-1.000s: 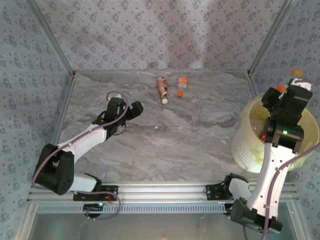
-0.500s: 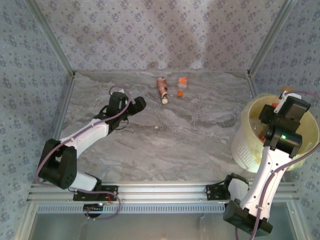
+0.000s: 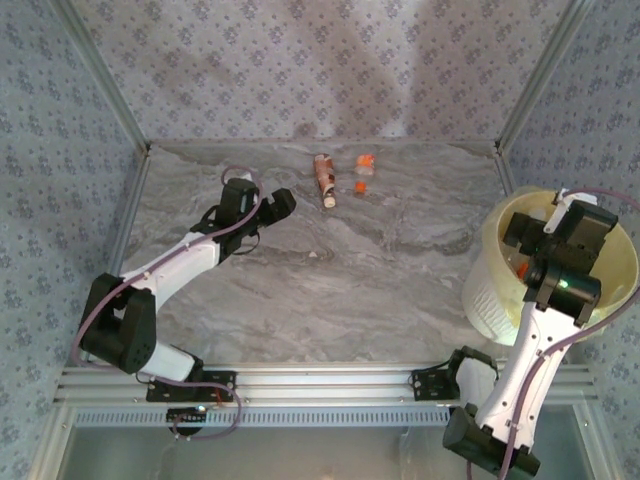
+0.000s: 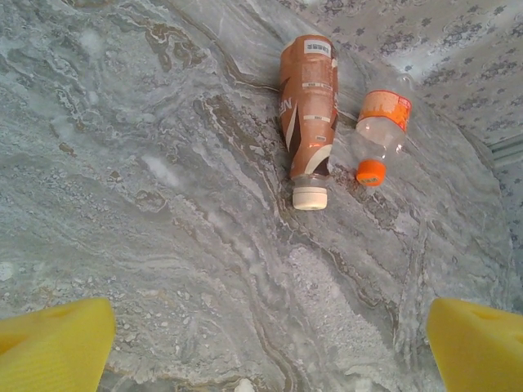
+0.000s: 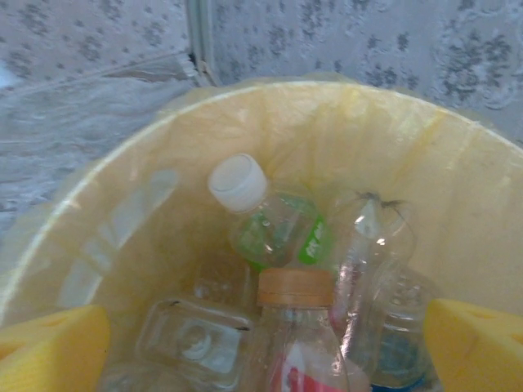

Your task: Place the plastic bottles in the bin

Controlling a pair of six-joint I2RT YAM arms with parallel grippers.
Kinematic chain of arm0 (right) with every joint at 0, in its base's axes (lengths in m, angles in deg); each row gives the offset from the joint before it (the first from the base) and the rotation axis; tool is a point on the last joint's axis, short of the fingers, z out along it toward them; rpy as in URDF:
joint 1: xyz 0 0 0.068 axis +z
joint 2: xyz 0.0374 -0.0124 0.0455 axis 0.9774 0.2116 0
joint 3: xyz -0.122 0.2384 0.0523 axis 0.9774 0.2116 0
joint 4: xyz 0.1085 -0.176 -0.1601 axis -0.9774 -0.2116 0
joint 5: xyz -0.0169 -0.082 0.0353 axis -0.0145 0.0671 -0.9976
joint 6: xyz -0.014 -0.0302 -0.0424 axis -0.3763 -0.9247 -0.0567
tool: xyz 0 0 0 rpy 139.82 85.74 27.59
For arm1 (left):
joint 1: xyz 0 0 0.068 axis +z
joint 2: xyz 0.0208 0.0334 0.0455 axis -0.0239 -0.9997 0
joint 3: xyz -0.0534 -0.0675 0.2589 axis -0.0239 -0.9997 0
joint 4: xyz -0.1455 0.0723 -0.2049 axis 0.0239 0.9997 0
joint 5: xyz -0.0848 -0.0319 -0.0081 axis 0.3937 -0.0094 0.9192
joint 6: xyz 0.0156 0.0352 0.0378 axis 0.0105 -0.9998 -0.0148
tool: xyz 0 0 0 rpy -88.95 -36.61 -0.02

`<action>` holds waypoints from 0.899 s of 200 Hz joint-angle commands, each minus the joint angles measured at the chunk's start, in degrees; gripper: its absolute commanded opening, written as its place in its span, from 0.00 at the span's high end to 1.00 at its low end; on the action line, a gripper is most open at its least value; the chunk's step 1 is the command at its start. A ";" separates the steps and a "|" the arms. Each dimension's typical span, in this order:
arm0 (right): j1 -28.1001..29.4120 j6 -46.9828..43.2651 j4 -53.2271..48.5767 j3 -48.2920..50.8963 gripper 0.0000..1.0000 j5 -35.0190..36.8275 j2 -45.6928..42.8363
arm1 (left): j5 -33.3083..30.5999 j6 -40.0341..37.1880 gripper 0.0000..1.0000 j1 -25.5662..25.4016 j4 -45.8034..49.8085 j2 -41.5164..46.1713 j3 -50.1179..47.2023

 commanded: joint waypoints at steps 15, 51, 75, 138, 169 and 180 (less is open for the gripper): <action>-0.32 6.02 2.50 1.69 0.00 -3.89 1.35 | 0.70 0.04 0.02 -0.59 0.79 0.26 0.66; -0.14 15.32 6.31 0.72 0.00 -7.03 1.02 | 0.91 -1.65 0.02 -0.54 1.35 0.19 1.57; 0.25 20.76 11.59 1.98 0.00 -12.88 -1.76 | 2.18 -2.27 0.02 -0.57 1.16 -1.50 2.89; 7.26 32.04 32.72 9.59 0.00 -27.37 -7.88 | 5.79 -4.66 0.02 -1.06 8.00 -14.44 15.41; 16.48 32.58 40.10 11.50 0.00 -27.64 -8.33 | 2.59 -6.12 0.02 -2.99 14.23 -23.69 25.83; 20.09 32.41 41.85 12.15 0.00 -26.25 -7.94 | 0.93 -6.73 0.02 -3.96 17.50 -27.60 30.71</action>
